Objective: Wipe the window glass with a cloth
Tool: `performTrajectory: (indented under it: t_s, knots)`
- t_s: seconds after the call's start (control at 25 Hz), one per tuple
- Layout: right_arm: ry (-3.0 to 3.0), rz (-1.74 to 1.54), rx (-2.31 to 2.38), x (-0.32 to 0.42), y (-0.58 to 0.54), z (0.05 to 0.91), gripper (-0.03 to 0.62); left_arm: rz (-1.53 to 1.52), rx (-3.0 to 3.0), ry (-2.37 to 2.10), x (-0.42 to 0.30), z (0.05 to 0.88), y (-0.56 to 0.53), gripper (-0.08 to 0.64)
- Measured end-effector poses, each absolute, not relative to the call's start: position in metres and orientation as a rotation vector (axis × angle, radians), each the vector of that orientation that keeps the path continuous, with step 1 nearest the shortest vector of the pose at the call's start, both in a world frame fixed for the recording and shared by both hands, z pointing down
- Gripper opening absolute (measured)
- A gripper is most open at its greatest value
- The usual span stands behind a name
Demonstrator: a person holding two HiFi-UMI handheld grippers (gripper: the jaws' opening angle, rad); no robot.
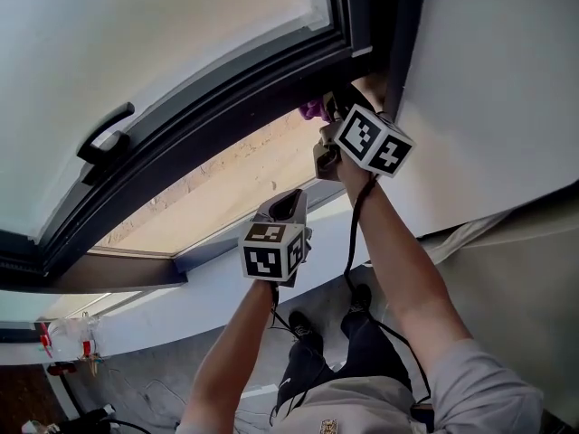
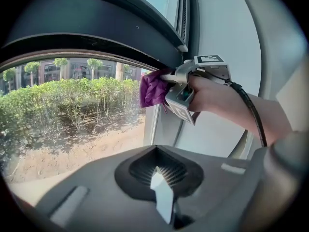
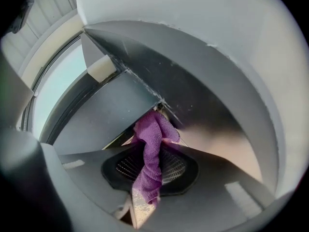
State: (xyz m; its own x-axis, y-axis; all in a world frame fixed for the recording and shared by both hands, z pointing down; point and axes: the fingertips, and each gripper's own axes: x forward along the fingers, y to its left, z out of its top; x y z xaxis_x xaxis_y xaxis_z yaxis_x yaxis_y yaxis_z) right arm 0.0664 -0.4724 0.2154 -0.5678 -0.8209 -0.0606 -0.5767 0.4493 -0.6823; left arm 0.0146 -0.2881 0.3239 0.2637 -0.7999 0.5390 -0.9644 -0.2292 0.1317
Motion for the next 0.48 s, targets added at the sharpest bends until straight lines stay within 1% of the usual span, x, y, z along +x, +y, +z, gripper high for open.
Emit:
performTrajectory:
  t_s: [0.32,0.48]
  knots:
    - [2.449,-0.869,-1.178,0.076,-0.413,0.225,0.097,0.418,2.092,-1.643,0.015,0.296,-0.259,0.000]
    - [2.547,-0.776,-1.198,0.081,-0.364,0.220,0.097,0.379,2.114,-1.647,0.012,0.283,-0.236,0.000]
